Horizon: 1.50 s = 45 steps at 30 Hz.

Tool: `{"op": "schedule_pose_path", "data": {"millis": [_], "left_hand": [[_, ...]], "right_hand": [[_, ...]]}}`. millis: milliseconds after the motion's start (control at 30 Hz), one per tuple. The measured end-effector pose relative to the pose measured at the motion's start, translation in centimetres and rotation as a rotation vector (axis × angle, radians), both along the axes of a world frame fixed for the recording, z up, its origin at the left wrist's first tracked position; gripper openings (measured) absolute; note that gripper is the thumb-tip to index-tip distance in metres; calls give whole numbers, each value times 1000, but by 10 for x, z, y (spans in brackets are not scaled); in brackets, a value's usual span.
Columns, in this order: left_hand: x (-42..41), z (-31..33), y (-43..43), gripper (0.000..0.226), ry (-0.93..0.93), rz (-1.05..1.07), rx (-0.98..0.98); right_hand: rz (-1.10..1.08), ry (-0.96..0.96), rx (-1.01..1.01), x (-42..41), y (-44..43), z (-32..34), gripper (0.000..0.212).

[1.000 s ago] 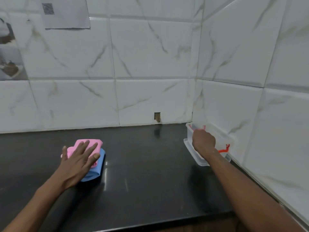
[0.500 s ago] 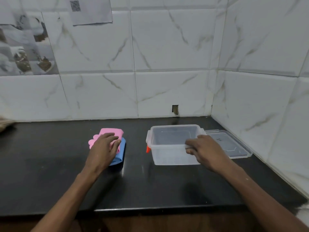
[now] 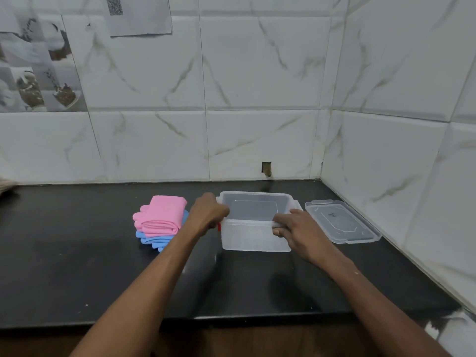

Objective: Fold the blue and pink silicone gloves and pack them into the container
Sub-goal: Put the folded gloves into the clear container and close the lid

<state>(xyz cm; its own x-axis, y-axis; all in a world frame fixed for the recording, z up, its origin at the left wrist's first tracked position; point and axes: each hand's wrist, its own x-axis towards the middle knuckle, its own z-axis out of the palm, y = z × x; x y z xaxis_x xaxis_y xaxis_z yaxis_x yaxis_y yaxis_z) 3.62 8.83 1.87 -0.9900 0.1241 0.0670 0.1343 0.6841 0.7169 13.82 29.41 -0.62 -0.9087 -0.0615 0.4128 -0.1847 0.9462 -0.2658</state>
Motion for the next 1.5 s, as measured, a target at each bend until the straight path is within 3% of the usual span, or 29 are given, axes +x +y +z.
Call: {"op": "schedule_pose_path", "data": {"millis": [133,400,500,600,667,733,800,867,1000,1200,1267,1300,1367,1433,1500], "left_hand": [[2,-2,-5,11,36,-4,3],[4,-25,-8,22,-74,-3,-12],[3,-24,-9,21,-74,-2,-20],[-1,-22,-9,18,-82,-9,-97],[-4,-17,-11,22,-67,-3,-170],[-11,-11,-11,45,-25,3,-178],[-17,-10,-9,58,64,-5,-131],[-13,-14,-4,56,146,-97,-49],[-5,-30,-3,54,-12,-246,36],[3,-23,-4,59,-18,-239,126],[-2,-19,-15,62,55,-110,192],[-9,-17,-29,58,136,29,147],[-29,-13,-59,47,268,295,-174],[-39,-20,-84,54,195,340,-510],[-41,-30,-91,67,86,279,-608]], "right_hand": [[44,16,-2,3,-3,5,18],[83,-92,4,3,-7,-9,18],[138,-94,-231,3,0,-3,24],[-120,112,-441,-11,11,8,42],[-272,-25,-493,-24,14,12,56],[-262,-158,-535,-34,13,10,60],[-239,-156,-541,-40,10,8,59],[-226,-150,-570,-44,6,6,58],[-215,-285,-384,-50,4,-2,57],[-225,-296,-324,-61,9,-9,61],[-215,-279,-391,-60,10,-6,70],[-217,-243,-429,-59,9,-4,75],[-236,-115,-455,-52,14,2,76],[-218,-17,-453,-47,13,8,67],[-179,3,-451,-43,10,12,59]]}}
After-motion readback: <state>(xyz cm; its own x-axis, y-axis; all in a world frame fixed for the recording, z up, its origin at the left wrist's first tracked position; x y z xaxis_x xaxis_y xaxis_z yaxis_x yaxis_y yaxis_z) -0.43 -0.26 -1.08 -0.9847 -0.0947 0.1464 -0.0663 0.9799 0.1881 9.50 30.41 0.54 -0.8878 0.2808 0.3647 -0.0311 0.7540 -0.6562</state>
